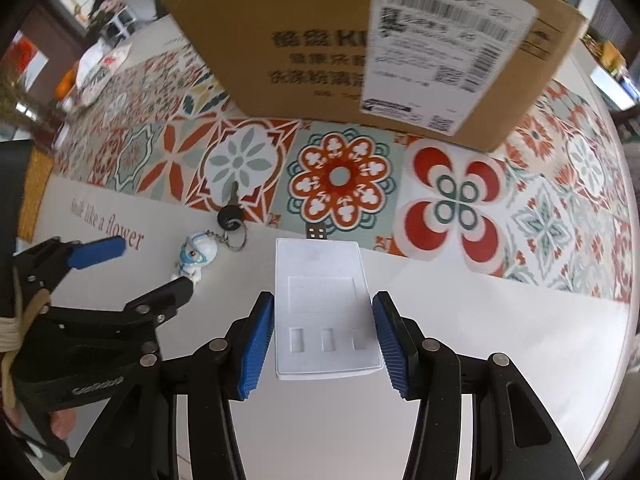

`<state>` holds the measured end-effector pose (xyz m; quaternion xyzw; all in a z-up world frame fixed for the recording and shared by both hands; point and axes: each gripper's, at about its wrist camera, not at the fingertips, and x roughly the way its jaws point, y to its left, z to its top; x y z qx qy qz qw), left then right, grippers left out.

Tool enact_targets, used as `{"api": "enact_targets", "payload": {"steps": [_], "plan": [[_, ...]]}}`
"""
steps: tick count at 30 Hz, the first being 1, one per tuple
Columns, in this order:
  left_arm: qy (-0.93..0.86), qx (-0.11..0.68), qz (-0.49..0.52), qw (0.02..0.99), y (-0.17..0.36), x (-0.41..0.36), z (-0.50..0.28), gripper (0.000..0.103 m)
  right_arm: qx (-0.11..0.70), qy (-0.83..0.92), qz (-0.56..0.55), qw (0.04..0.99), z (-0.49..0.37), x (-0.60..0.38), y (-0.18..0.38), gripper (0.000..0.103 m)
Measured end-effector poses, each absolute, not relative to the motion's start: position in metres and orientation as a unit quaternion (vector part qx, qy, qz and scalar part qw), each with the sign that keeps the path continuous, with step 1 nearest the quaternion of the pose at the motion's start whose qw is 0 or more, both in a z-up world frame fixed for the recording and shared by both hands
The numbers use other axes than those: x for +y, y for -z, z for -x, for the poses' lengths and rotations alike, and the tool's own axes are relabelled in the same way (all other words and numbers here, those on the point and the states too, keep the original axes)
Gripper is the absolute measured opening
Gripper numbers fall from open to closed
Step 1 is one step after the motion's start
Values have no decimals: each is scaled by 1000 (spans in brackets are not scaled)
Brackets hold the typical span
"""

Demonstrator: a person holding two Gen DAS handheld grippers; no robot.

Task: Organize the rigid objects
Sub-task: 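Grasp the white charger with the right tool while the left tool grasps the astronaut keychain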

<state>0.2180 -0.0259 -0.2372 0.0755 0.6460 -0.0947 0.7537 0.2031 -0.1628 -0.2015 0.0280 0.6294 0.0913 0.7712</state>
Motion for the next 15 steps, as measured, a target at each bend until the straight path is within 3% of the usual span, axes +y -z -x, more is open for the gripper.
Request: {"api": "enact_targets", "payload": {"steps": [5,12,15], "plan": [[116,644,-102,749,243,-43,-228,69,629,-71,-51,772,-201,-173,203,50],[133,654,-114,736,256,-60,-237,42,632,-56,-68,770,-200,-180,208,50],[138,655,-109,735,260,-63,-243,35,633,-54,-70,770,-200,-182,207,50]]}}
